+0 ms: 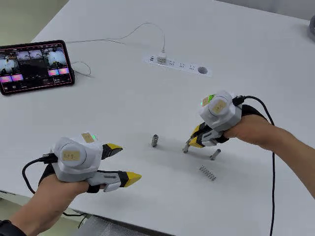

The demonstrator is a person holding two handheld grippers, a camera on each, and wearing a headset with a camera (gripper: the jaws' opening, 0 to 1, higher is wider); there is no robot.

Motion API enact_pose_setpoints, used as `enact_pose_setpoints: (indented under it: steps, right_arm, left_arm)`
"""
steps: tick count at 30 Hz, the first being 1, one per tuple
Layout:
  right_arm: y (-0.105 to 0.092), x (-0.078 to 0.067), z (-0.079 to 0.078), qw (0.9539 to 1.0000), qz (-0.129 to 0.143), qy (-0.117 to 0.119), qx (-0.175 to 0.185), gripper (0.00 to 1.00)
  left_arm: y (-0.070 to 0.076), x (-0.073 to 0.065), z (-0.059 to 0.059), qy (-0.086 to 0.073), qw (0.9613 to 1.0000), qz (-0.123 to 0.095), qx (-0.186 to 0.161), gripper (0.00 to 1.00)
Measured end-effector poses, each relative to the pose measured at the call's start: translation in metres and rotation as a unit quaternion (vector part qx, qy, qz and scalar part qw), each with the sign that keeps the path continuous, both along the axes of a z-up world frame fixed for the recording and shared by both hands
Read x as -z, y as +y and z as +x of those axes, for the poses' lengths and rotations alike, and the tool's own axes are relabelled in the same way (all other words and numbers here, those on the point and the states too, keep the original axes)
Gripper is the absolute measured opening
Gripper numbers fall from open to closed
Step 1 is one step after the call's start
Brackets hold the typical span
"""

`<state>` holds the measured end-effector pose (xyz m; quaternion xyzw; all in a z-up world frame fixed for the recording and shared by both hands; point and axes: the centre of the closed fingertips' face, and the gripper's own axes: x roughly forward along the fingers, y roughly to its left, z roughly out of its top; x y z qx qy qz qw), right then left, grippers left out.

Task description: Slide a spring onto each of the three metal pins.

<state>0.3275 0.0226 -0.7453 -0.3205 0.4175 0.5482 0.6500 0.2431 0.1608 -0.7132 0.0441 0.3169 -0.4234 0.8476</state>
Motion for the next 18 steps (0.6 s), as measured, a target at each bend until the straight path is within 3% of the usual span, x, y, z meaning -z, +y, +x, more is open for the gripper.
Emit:
enact_pose_setpoints:
  steps: [18]
  right_arm:
    - [0.002,0.024,0.000,0.9992,-0.029,-0.005,-0.027,0.13]
  left_arm:
    - [0.008,-0.002,0.000,0.001,0.9999,-0.001,-0.011,0.57]
